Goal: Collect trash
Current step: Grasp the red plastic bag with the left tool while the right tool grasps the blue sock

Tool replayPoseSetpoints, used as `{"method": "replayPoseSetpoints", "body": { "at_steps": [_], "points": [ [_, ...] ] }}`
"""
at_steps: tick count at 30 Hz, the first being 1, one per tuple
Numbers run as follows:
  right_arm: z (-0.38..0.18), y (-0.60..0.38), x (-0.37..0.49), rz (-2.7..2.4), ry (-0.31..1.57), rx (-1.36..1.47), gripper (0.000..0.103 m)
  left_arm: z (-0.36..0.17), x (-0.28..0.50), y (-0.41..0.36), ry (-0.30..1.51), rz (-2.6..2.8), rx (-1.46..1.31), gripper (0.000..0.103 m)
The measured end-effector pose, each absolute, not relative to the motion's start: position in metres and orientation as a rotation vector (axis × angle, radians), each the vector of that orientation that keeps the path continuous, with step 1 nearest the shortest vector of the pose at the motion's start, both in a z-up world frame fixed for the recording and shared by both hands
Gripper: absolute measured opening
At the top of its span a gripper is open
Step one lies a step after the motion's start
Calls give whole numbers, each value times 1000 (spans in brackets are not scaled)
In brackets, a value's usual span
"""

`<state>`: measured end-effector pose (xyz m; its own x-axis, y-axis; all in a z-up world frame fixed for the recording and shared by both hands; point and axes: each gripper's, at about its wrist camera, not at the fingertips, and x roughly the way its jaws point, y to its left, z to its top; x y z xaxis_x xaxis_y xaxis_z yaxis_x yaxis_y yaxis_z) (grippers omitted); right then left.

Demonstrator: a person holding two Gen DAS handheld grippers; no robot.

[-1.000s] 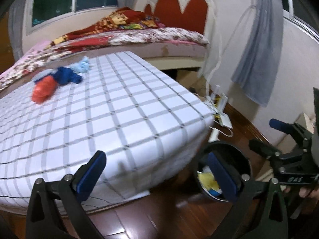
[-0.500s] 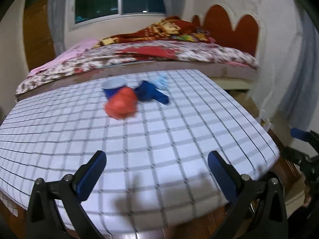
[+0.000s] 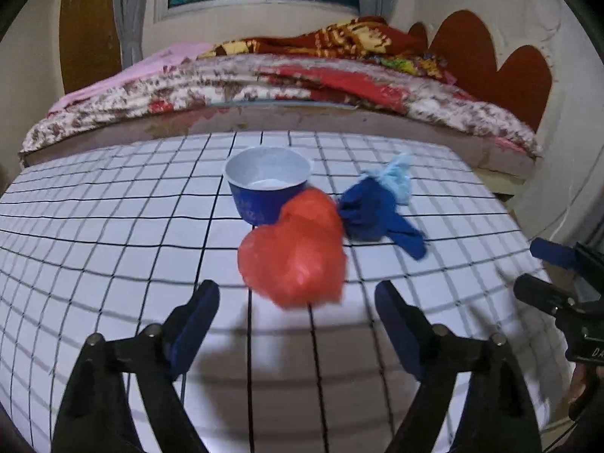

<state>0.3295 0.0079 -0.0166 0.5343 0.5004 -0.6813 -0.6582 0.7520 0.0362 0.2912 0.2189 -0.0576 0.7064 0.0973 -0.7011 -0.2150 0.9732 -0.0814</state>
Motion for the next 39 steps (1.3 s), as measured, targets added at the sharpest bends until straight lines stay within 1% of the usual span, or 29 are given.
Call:
{"method": "replayPoseSetpoints", "body": {
  "at_steps": [3, 5, 6, 8, 9, 10, 11, 12, 13, 15, 21, 27, 28, 29, 30, 31, 32, 39],
  "points": [
    [-28, 35, 353, 726, 751, -278, 71, -68, 311, 220, 799, 179, -141, 80],
    [-37, 51, 364, 742, 770, -309, 70, -74, 321, 220, 820, 170, -134, 79],
    [-41, 57, 369, 751, 781, -321, 70, -76, 324, 220, 829, 167, -131, 76],
    [-48, 69, 378, 771, 793, -345, 69, -79, 329, 222, 833, 150, -148, 72],
    [-50, 73, 382, 779, 796, -356, 68, -79, 331, 224, 835, 144, -154, 67],
    [-52, 77, 386, 787, 799, -363, 67, -80, 334, 225, 841, 129, -163, 58],
    [-54, 82, 390, 794, 804, -368, 67, -81, 335, 226, 842, 119, -170, 52],
    [-56, 85, 394, 799, 808, -369, 67, -82, 335, 228, 840, 99, -182, 40],
    [-57, 87, 395, 808, 809, -369, 67, -82, 335, 230, 837, 92, -192, 35],
    [-58, 91, 397, 822, 810, -377, 67, -78, 330, 237, 827, 90, -207, 31],
    [-58, 109, 405, 851, 797, -372, 67, -70, 307, 247, 808, 103, -236, 30],
    [-62, 138, 418, 833, 814, -332, 67, -76, 309, 246, 822, 103, -227, 30],
    [-63, 141, 418, 833, 820, -328, 57, -76, 309, 246, 823, 101, -229, 30],
    [-65, 143, 418, 835, 825, -333, 51, -76, 309, 244, 821, 98, -232, 30],
    [-65, 143, 418, 831, 824, -335, 49, -75, 308, 243, 819, 95, -230, 30],
    [-64, 142, 417, 828, 823, -331, 42, -74, 307, 241, 816, 93, -228, 30],
    [-62, 139, 415, 826, 821, -328, 40, -72, 306, 238, 810, 89, -227, 30],
    [-47, 105, 392, 821, 785, -324, 39, -69, 291, 226, 797, 83, -214, 30]
  ]
}}
